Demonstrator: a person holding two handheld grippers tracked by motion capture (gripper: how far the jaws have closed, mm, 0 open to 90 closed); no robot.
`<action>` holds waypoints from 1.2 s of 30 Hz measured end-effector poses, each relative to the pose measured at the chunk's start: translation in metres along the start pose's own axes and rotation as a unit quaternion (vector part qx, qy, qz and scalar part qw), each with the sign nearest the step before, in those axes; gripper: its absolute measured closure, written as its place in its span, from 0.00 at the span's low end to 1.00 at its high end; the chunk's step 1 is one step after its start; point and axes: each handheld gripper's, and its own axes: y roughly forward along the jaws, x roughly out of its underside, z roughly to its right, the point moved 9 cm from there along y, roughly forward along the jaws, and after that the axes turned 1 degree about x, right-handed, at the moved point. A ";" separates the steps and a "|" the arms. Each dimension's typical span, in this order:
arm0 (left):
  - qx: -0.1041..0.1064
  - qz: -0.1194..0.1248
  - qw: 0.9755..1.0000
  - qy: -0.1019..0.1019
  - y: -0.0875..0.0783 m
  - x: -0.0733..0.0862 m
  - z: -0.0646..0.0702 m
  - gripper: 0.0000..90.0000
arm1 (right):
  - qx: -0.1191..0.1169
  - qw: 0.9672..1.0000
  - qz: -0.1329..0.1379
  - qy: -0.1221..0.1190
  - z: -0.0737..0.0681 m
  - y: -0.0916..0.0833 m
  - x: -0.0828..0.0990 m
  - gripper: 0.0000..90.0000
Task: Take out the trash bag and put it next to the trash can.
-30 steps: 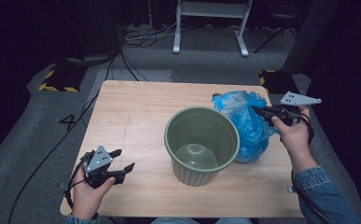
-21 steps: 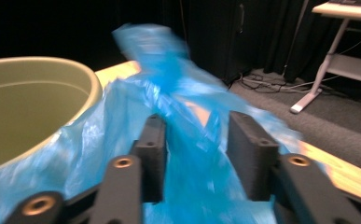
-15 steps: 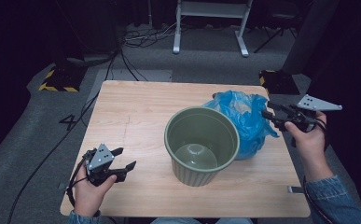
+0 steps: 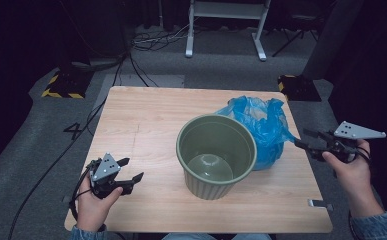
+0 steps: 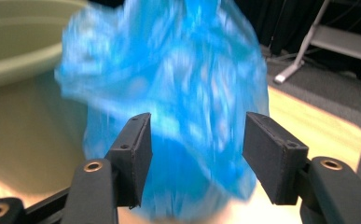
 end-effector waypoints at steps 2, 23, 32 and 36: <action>0.000 -0.003 1.000 -0.002 0.001 0.001 -0.001 0.34 | 0.003 1.000 -0.013 -0.002 0.000 -0.005 0.010 0.46; 0.004 -0.048 0.999 -0.007 0.012 0.032 -0.002 0.33 | -0.010 0.997 -0.077 0.008 -0.007 -0.010 0.094 0.42; 0.000 -0.064 0.998 -0.019 0.016 0.048 -0.008 0.33 | -0.008 0.995 -0.098 0.032 -0.009 -0.003 0.125 0.40; 0.003 -0.071 0.997 -0.025 0.019 0.054 -0.010 0.32 | -0.013 0.994 -0.104 0.037 -0.010 0.001 0.135 0.37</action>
